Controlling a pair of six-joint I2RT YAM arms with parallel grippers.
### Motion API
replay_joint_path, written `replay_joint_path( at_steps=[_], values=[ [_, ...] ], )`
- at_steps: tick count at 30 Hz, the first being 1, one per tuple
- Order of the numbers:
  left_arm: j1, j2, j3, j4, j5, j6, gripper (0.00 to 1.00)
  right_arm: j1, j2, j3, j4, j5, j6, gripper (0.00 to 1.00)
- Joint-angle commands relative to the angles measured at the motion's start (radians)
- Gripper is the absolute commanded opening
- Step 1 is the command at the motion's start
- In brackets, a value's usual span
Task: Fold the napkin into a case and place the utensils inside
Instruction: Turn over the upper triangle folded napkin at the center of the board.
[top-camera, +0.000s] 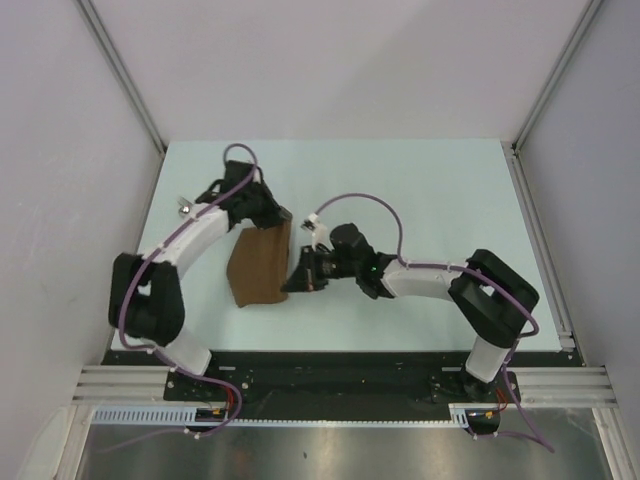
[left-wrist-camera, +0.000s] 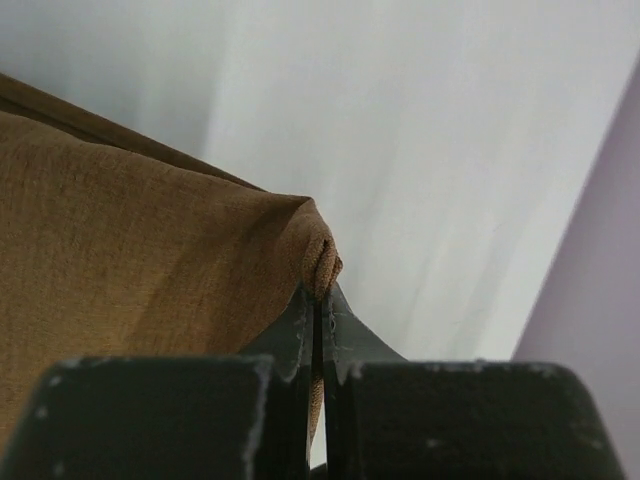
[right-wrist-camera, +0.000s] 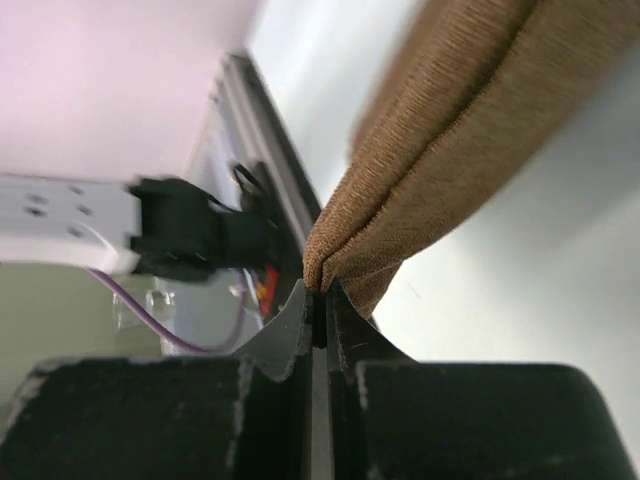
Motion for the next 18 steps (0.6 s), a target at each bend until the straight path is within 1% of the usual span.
replay_joint_path(
  at_steps=[1, 2, 4, 8, 9, 10, 16, 17, 18],
  values=[
    [-0.122, 0.108, 0.082, 0.256, -0.137, -0.033, 0.00, -0.036, -0.143, -0.200, 0.104, -0.158, 0.039, 0.00],
    [-0.139, 0.124, 0.083, 0.279, -0.148, -0.039, 0.00, -0.050, -0.189, -0.282, 0.104, -0.158, 0.032, 0.00],
    [-0.182, 0.182, 0.102, 0.322, -0.152, -0.056, 0.00, -0.099, -0.229, -0.353, 0.084, -0.158, 0.002, 0.00],
    [-0.249, 0.299, 0.176, 0.344, -0.154, -0.071, 0.00, -0.204, -0.306, -0.510, 0.059, -0.176, -0.023, 0.00],
    [-0.269, 0.322, 0.209, 0.346, -0.149, -0.077, 0.00, -0.253, -0.333, -0.530, 0.053, -0.187, -0.024, 0.00],
    [-0.280, 0.364, 0.223, 0.350, -0.143, -0.084, 0.00, -0.273, -0.344, -0.547, 0.033, -0.193, -0.028, 0.00],
    [-0.338, 0.484, 0.316, 0.436, -0.113, -0.107, 0.00, -0.439, -0.409, -0.641, -0.054, -0.230, -0.089, 0.00],
    [-0.342, 0.519, 0.337, 0.436, -0.105, -0.108, 0.00, -0.453, -0.415, -0.645, -0.070, -0.230, -0.113, 0.00],
    [-0.355, 0.530, 0.345, 0.477, -0.099, -0.107, 0.00, -0.464, -0.424, -0.650, -0.083, -0.219, -0.123, 0.03]
  ],
)
